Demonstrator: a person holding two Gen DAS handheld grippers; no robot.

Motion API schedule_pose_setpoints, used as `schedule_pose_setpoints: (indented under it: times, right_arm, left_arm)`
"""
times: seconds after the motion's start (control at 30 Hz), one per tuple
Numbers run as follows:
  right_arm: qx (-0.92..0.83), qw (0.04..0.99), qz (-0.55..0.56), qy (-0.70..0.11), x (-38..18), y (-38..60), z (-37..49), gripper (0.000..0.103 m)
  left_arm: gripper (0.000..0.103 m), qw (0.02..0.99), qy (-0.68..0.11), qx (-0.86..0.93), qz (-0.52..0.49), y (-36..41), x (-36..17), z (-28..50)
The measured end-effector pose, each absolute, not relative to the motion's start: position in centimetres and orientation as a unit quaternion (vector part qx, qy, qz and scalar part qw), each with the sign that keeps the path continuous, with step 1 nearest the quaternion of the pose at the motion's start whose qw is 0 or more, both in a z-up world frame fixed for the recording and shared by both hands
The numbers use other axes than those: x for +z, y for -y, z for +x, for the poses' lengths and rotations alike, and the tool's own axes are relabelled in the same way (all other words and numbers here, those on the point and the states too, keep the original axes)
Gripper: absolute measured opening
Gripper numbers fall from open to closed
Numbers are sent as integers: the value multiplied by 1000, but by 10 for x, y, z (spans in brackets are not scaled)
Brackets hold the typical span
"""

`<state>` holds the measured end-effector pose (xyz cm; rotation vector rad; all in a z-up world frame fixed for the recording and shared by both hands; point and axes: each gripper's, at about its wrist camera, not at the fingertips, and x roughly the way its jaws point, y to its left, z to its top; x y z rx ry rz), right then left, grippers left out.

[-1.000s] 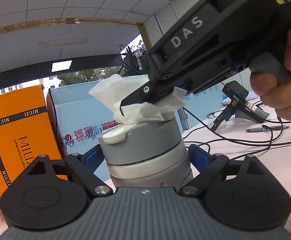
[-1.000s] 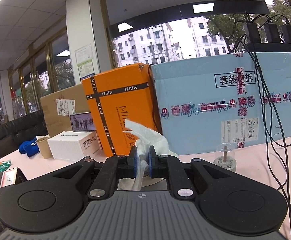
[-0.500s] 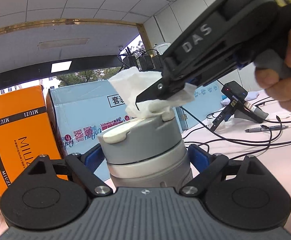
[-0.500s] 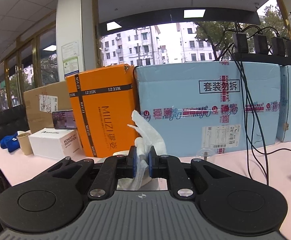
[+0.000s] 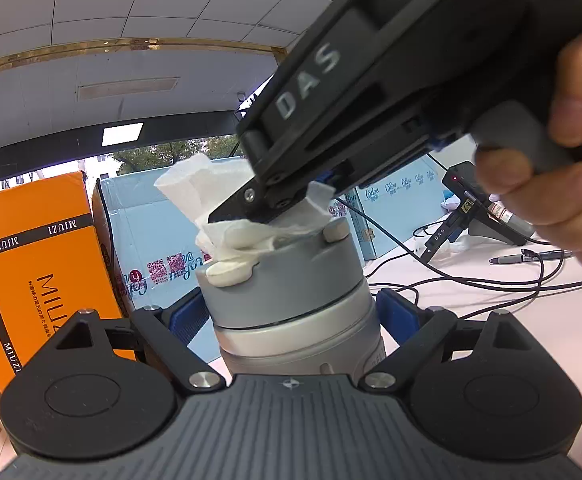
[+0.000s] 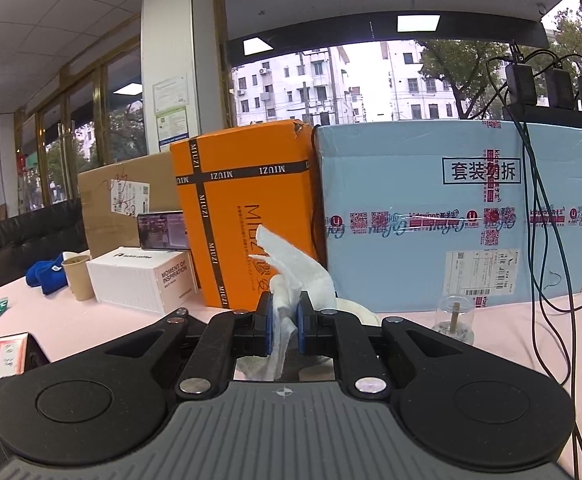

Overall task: Clean container
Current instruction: 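Wipe the tumbler lid with the tissue in the right tool while the left tool holds the tumbler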

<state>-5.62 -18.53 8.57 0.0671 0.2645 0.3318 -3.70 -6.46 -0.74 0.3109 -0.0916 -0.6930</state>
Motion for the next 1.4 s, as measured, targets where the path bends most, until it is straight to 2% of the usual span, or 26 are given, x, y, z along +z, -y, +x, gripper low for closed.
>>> schedule_pose_setpoints:
  times: [0.5,0.8,1.4]
  right_arm:
    - [113,985,12,-130,86,207,-62,10]
    - [168,976,15,-136,87,197,-84,10]
    - [120,983,20,-135,89,201,-55,10]
  left_arm:
    - [88,924,44,-344,160,66,-8,-34]
    - [88,925,41,-344,154,66,-7,-32]
    - [88,925,42,-345,155,66,-8,-36]
